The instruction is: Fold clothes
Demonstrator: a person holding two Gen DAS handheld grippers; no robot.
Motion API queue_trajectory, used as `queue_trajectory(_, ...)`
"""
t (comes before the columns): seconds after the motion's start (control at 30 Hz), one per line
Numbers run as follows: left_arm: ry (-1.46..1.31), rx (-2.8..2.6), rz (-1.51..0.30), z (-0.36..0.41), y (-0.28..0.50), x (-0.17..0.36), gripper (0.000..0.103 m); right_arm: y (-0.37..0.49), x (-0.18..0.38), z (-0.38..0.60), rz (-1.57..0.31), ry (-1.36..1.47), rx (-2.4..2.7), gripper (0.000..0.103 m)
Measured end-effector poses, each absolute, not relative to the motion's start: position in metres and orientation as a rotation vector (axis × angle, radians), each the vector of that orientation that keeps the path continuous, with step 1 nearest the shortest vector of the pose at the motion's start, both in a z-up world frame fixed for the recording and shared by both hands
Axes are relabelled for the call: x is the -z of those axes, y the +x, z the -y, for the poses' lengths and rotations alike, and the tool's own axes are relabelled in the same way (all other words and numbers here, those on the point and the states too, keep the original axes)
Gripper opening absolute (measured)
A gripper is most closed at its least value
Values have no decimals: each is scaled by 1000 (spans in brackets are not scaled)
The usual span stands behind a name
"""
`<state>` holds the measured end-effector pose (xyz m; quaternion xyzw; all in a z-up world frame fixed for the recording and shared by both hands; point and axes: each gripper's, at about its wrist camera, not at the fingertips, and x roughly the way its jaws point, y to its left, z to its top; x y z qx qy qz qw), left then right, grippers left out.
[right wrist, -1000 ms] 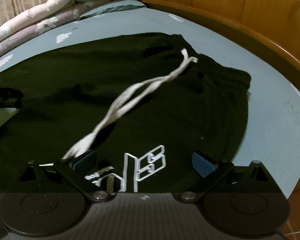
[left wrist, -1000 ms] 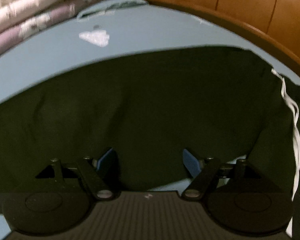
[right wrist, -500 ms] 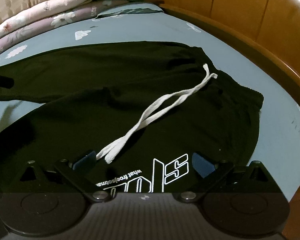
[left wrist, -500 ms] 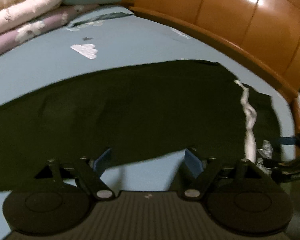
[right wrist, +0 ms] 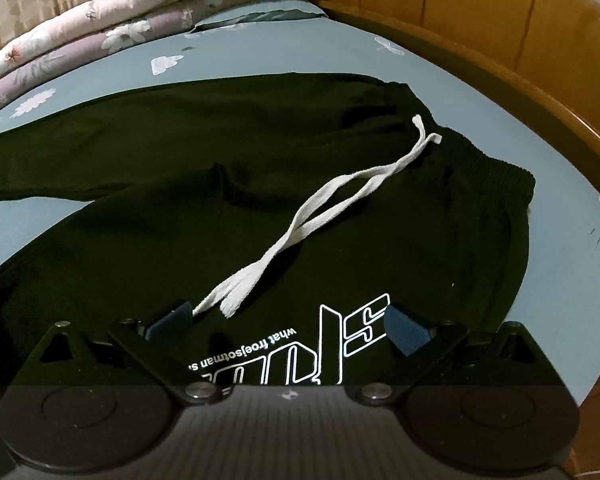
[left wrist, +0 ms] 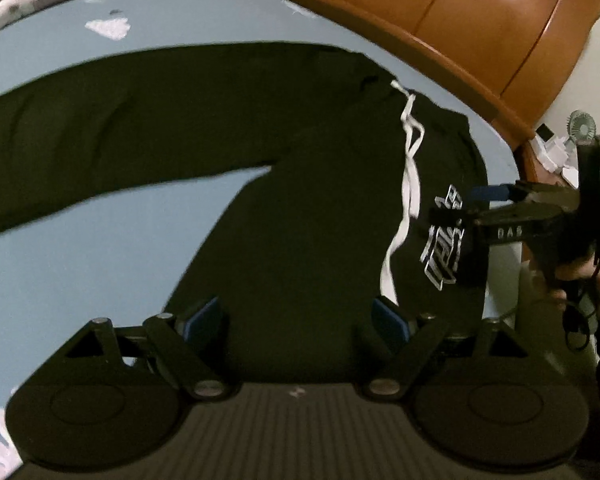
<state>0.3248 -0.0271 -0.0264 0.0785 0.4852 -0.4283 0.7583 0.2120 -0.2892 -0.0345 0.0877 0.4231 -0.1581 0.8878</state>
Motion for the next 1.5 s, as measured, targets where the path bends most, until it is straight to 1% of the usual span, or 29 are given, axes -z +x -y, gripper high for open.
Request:
queue_trajectory(0.27, 111, 870, -1135, 8, 315, 48, 82, 212, 40, 288, -911, 160, 327, 103)
queue_trajectory(0.5, 92, 822, -1094, -11, 310, 33, 82, 203, 31, 285, -898, 153, 291, 103)
queue_trajectory(0.67, 91, 807, -1077, -16, 308, 28, 82, 206, 39, 267, -926, 133, 215, 103)
queue_trajectory(0.9, 71, 777, -1096, -23, 298, 35, 83, 215, 56, 245, -1005, 79, 160, 103)
queue_trajectory(1.07, 2, 735, -1133, -37, 293, 44, 83, 218, 58, 251, -1007, 144, 172, 103)
queue_trajectory(1.27, -58, 698, -1134, -51, 291, 47, 83, 220, 57, 248, -1028, 116, 155, 103)
queue_trajectory(1.5, -20, 665, -1005, -54, 311, 19, 83, 225, 44, 251, -1011, 128, 156, 103)
